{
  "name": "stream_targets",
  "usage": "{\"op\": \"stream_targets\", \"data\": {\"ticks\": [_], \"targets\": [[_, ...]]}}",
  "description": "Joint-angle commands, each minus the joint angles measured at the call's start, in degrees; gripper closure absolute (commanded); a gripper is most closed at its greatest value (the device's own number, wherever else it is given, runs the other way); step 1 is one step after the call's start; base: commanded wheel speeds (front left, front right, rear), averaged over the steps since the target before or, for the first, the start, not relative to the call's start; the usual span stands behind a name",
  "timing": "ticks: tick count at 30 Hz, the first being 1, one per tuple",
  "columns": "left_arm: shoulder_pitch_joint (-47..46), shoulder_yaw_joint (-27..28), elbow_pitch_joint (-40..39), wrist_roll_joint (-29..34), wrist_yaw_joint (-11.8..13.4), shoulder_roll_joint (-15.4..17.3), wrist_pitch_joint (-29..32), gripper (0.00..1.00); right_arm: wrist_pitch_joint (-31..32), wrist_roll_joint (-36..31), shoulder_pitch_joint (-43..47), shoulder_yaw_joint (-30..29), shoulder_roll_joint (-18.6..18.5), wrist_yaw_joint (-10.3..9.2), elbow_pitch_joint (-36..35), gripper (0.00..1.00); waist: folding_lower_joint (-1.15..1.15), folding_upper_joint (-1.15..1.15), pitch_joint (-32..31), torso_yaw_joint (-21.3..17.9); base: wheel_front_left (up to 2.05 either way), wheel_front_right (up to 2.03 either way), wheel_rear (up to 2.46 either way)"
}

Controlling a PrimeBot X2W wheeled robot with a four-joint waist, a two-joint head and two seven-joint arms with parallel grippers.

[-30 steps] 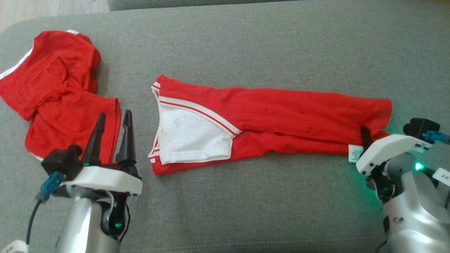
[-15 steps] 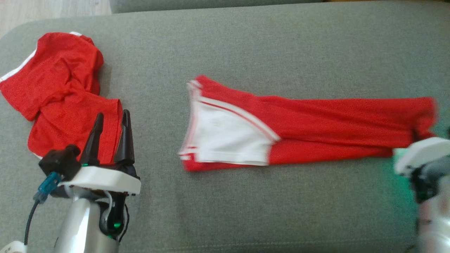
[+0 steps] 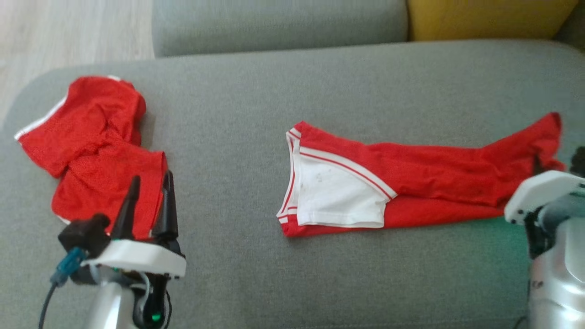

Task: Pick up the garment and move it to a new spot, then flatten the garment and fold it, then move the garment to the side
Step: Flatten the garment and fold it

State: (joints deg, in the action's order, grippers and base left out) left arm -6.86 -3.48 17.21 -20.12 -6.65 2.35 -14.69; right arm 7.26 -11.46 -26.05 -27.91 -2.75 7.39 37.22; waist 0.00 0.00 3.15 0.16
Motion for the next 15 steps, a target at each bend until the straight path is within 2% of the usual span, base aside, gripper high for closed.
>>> {"op": "stream_targets", "data": {"ticks": [1,6,15], "targets": [[-1.26,1.04,-1.87,-0.44,0.37,0.53,-0.3,0.0,1.05,3.37,-2.42,4.17,-0.22,0.1,-2.2,1.0,0.0,0.0,-1.81,-0.17,0.0,0.0,0.0],[-0.49,0.63,-2.12,-0.82,0.73,0.53,-0.3,0.0,3.63,13.9,-1.7,13.64,-0.15,0.1,-3.55,1.0,0.0,0.0,-2.87,0.1,0.0,0.0,0.0],[-0.1,0.03,-2.22,-1.76,1.24,0.53,-0.3,0.0,8.55,37.63,2.49,32.46,-0.14,0.1,-12.88,1.0,0.0,0.0,-3.26,1.9,0.0,0.0,0.0]]}}
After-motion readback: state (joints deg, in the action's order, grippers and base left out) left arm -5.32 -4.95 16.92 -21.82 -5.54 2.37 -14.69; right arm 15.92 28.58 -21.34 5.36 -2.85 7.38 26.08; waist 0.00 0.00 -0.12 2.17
